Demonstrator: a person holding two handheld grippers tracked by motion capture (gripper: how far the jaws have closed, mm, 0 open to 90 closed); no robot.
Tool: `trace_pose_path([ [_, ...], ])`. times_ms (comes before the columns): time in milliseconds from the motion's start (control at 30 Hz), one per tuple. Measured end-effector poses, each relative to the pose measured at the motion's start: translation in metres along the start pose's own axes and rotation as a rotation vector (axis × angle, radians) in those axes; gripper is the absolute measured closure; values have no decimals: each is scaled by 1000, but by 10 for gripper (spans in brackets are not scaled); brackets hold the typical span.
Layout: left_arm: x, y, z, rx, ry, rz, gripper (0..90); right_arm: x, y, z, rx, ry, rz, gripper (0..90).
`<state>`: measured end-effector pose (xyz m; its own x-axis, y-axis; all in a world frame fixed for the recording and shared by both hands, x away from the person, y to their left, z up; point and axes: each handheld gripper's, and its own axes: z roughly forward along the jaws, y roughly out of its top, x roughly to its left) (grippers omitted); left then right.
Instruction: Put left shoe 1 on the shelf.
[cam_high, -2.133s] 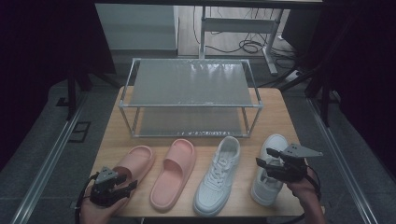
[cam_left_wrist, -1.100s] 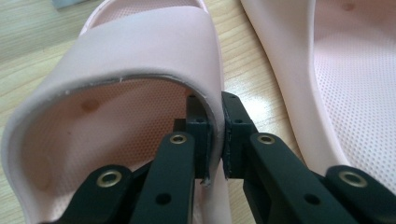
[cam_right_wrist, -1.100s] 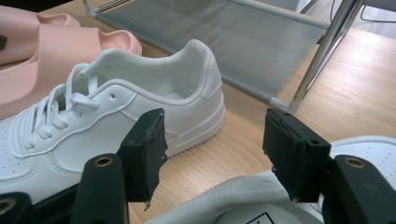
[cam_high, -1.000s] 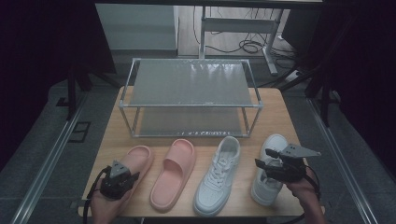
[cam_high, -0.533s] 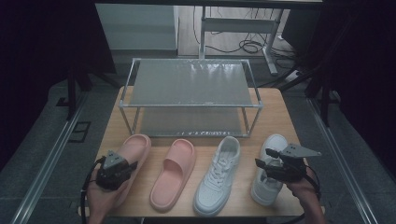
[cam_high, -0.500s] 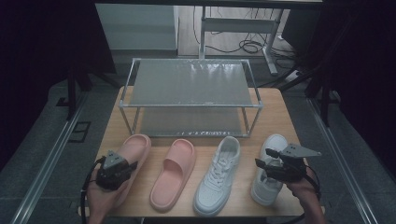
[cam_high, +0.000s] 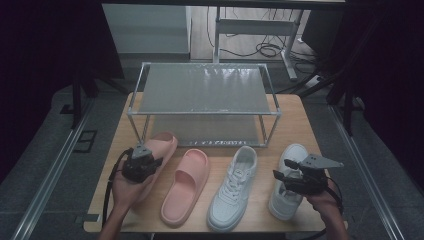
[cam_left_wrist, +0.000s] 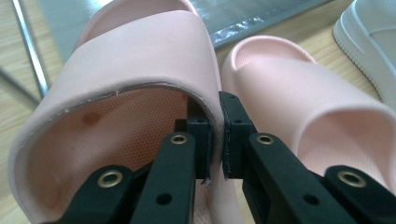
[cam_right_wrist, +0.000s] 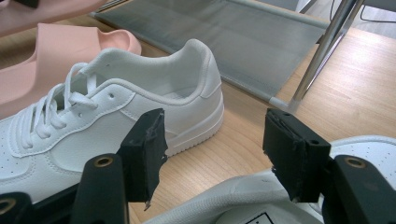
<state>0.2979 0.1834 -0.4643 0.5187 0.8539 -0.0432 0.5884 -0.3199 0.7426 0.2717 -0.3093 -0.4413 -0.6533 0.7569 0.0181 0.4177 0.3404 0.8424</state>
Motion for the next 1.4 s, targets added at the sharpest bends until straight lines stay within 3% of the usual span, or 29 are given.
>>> trace_pose_path([
  [467,-5,37,40,17,27,76,848,-2,0,-1,-5,1,3,396],
  [800,-3,52,69,29,56,113,847,-3,-1,-2,-4,-1,8,397],
  [1400,-8,66,101,27,69,150,847,-5,-2,-2,-6,-4,10,396],
])
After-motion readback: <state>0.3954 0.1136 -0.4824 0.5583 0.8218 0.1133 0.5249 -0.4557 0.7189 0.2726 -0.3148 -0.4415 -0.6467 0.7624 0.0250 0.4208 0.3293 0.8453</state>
